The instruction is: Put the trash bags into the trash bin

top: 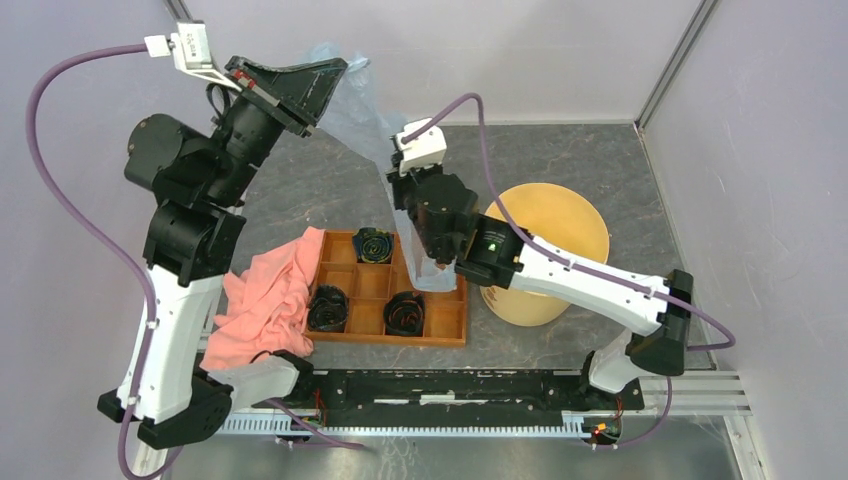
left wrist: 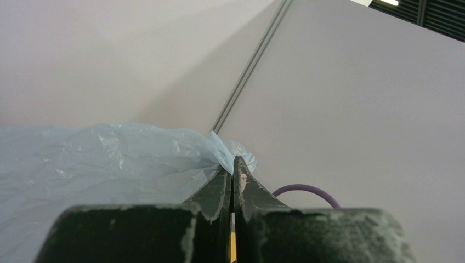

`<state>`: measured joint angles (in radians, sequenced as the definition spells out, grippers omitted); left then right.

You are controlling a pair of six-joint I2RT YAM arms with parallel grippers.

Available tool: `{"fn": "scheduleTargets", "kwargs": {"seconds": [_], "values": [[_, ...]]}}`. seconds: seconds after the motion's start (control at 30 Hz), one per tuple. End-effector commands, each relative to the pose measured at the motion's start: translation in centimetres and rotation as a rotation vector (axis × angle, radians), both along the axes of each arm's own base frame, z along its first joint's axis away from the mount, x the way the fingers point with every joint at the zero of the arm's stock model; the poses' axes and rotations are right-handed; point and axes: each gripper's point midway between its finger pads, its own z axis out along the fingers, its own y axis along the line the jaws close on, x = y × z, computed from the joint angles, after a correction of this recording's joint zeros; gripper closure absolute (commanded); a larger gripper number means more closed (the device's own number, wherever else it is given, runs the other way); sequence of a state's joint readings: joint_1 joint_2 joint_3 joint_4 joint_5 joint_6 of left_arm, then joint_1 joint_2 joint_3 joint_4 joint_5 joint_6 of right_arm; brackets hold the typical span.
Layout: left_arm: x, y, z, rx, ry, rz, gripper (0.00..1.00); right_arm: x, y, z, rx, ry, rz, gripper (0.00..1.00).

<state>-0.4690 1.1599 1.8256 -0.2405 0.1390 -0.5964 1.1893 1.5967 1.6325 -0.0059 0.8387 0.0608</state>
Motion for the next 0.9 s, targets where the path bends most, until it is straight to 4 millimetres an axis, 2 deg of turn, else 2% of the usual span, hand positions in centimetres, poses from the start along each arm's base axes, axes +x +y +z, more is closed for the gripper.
{"fn": "scheduleTargets", "kwargs": {"seconds": [0.0, 0.07, 0.17, 0.3, 0.4, 0.57, 0.63, 0.73, 0.8, 0.87], "values": [[-1.9, 0.5, 1.0, -0.01, -0.038, -0.017, 0.98, -0.2, -2.1, 5.1, 0.149, -0.096, 0.094, 0.93], [-2.6, -0.1, 1.0, 0.006, -0.052, -0.067, 0.98, -0.4, -2.5, 6.2, 0.165, -0.112, 0.118, 0.99], [-4.5, -1.7, 0.6, 0.054, -0.092, -0.193, 0.98, -0.1, -4.2, 7.5, 0.206, -0.111, 0.103, 0.99], [-7.6, -4.0, -1.6, 0.08, -0.093, -0.426, 0.98, 1.2, -7.5, 9.7, 0.329, -0.086, 0.103, 0.99], [-10.1, -5.3, -3.2, 0.014, -0.079, -0.626, 0.98, 1.5, -9.6, 11.8, 0.399, -0.114, 0.115, 0.99], [-11.3, -6.7, -5.6, -0.058, -0.018, -0.708, 0.98, 2.0, -11.2, 13.2, 0.418, -0.129, 0.115, 0.99], [-12.1, -8.5, -6.2, -0.07, 0.004, -0.75, 0.98, 1.9, -11.5, 13.6, 0.426, -0.133, 0.139, 0.99], [-14.1, -12.9, -8.0, -0.006, 0.054, -0.826, 0.97, 0.9, -11.6, 14.7, 0.392, -0.146, 0.212, 0.99], [-15.2, -15.2, -8.9, 0.073, 0.073, -0.873, 0.87, -0.6, -12.4, 15.7, 0.338, -0.169, 0.244, 0.99], [-15.8, -15.6, -9.9, 0.145, 0.079, -0.88, 0.68, -2.1, -13.8, 16.2, 0.261, -0.176, 0.257, 0.99]]}}
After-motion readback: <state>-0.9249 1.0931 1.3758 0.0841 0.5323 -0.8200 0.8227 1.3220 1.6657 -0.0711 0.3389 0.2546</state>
